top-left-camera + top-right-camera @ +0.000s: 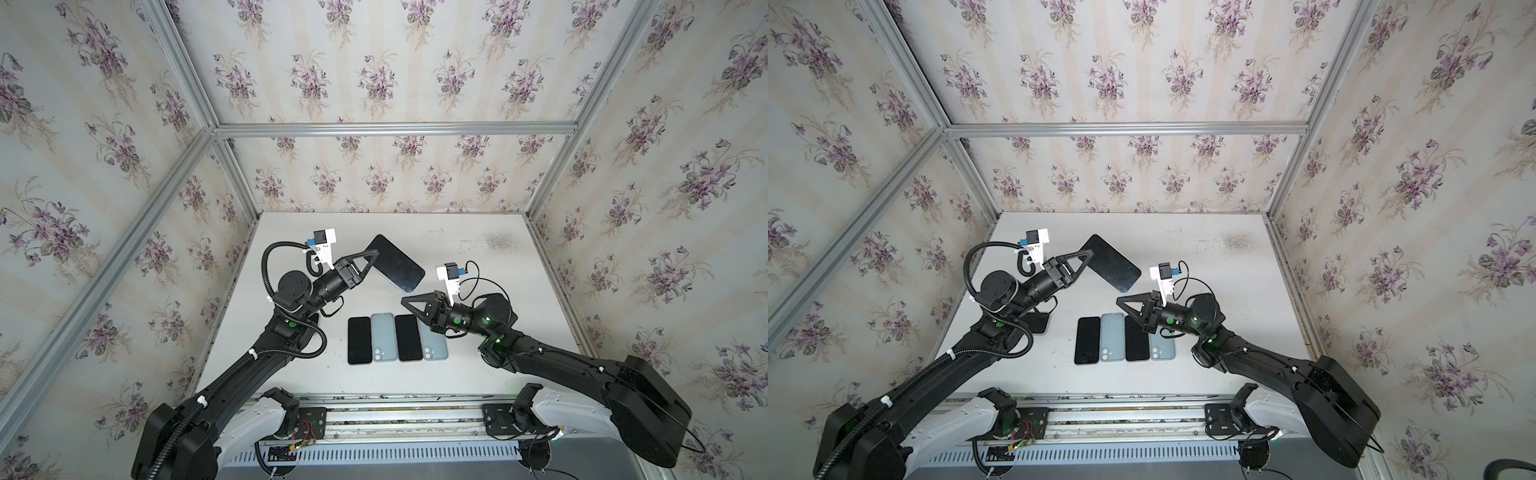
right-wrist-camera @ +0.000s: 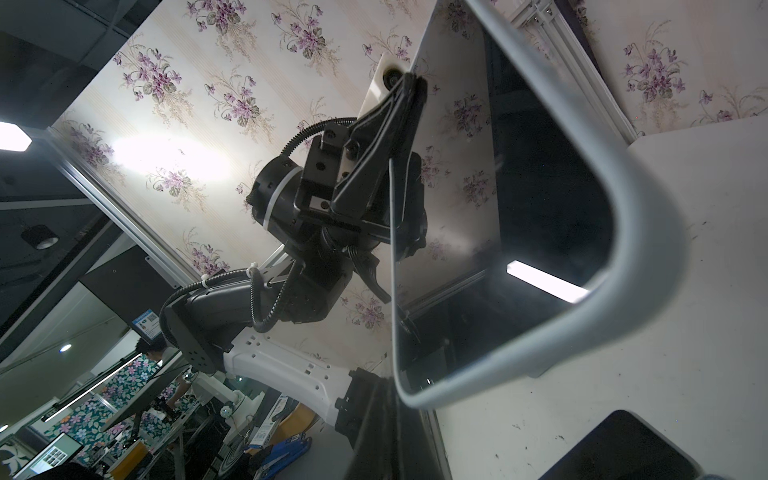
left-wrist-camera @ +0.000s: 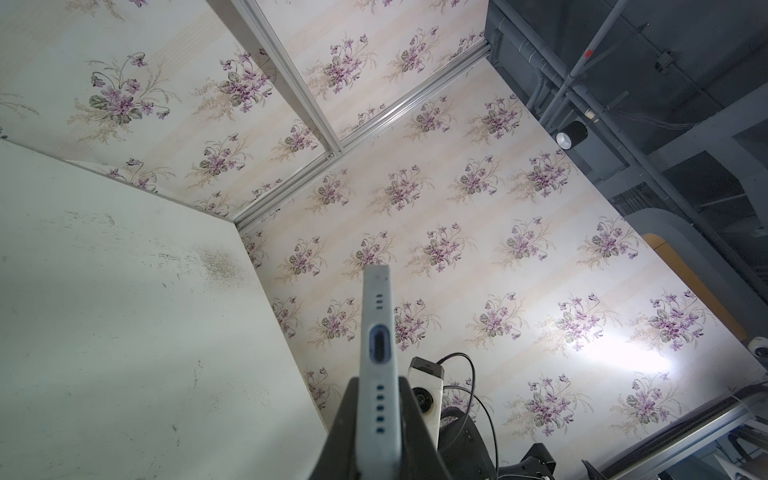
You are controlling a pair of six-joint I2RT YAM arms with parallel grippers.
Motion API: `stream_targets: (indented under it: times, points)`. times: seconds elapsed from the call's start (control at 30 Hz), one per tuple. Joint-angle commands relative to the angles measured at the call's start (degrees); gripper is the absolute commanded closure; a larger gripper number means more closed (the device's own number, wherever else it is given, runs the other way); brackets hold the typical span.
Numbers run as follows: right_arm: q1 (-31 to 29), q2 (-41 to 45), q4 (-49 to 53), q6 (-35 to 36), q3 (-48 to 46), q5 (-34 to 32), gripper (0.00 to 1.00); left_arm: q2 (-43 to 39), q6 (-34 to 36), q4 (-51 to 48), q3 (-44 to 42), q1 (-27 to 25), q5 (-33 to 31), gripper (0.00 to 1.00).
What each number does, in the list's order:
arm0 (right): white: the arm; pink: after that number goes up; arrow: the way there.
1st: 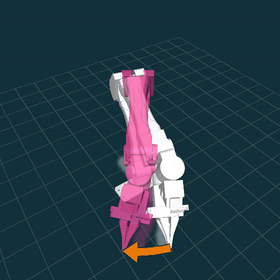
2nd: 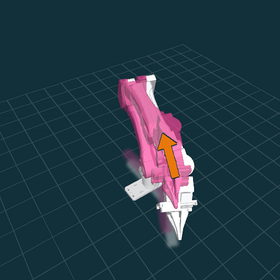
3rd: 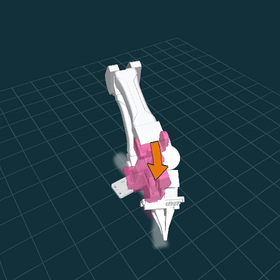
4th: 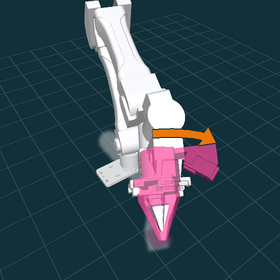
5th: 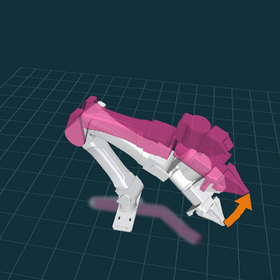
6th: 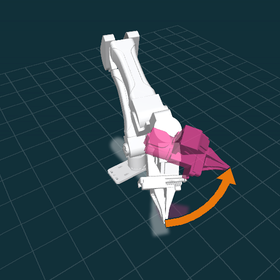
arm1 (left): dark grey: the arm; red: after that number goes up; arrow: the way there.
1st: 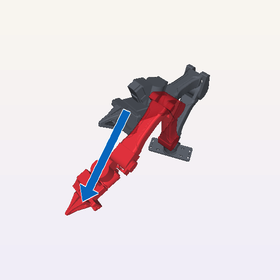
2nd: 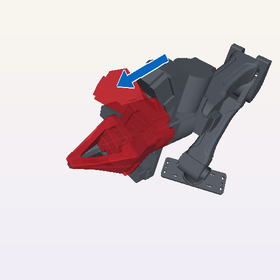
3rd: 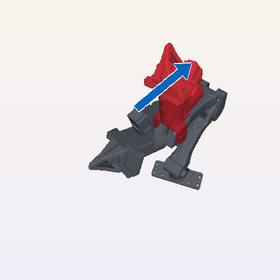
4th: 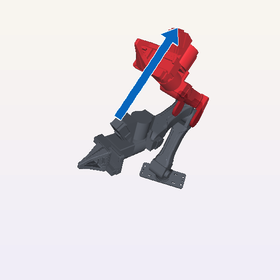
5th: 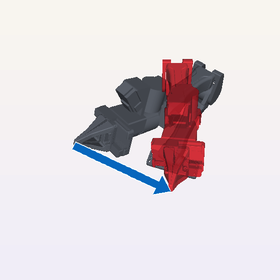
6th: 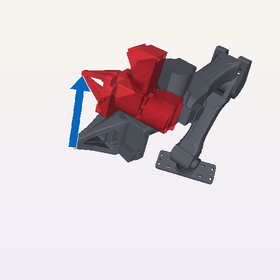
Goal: Take the phone out of the phone case
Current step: 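Hold the phone upright with the left gripper while the right gripper opens nearby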
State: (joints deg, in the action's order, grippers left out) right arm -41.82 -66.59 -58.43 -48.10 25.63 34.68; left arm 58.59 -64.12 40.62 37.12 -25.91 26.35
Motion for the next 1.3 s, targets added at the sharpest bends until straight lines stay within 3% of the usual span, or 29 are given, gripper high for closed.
stream_targets:
  times: [0.0, 0.13, 0.23, 0.3, 0.4, 0.53, 0.6, 0.7, 0.97, 1.27]
  points:
    - [0.0, 0.0, -1.9, 5.1, -0.1, 2.7, 1.00, 0.0, -1.4, 3.3, 1.3, -0.1, 2.2, 1.00]
    - [0.0, 2.1, 11.4, 17.4, 1.5, 1.7, 1.00, 0.0, -2.3, 1.2, 2.7, -0.1, 4.5, 1.00]
    - [0.0, 4.3, 20.5, 27.9, 2.2, -2.6, 1.00, 0.0, -2.6, -0.5, 3.8, -0.2, 6.4, 1.00]
    - [0.0, 6.0, 22.0, 33.0, 1.5, -5.6, 1.00, 0.0, -2.5, -1.3, 4.3, -0.4, 7.4, 1.00]
    - [0.0, 8.7, 22.4, 34.8, 0.8, -6.1, 1.00, -0.9, -0.7, -3.4, 4.5, -0.5, 7.1, 1.00]
    - [0.0, 10.5, 21.3, 29.8, 0.0, -3.0, 0.57, -1.5, 0.9, -3.2, 4.5, -0.5, 6.4, 1.00]
    - [0.1, 10.9, 17.0, 25.5, -1.3, -0.9, 0.42, -1.4, 0.9, -1.8, 4.2, -0.5, 6.1, 1.00]
    - [0.0, 11.3, 12.1, 19.5, -2.1, 1.2, 0.33, -1.5, 1.4, -0.2, 3.9, -0.5, 5.9, 1.00]
    - [0.0, 9.1, 1.5, 9.2, -1.0, 4.1, 0.34, -1.6, 1.3, 3.8, 2.4, -0.5, 5.8, 1.00]
    - [0.1, 5.0, -3.9, 5.0, 0.8, 5.0, 0.48, -2.2, 1.1, 5.0, 1.6, -0.5, 5.8, 1.00]
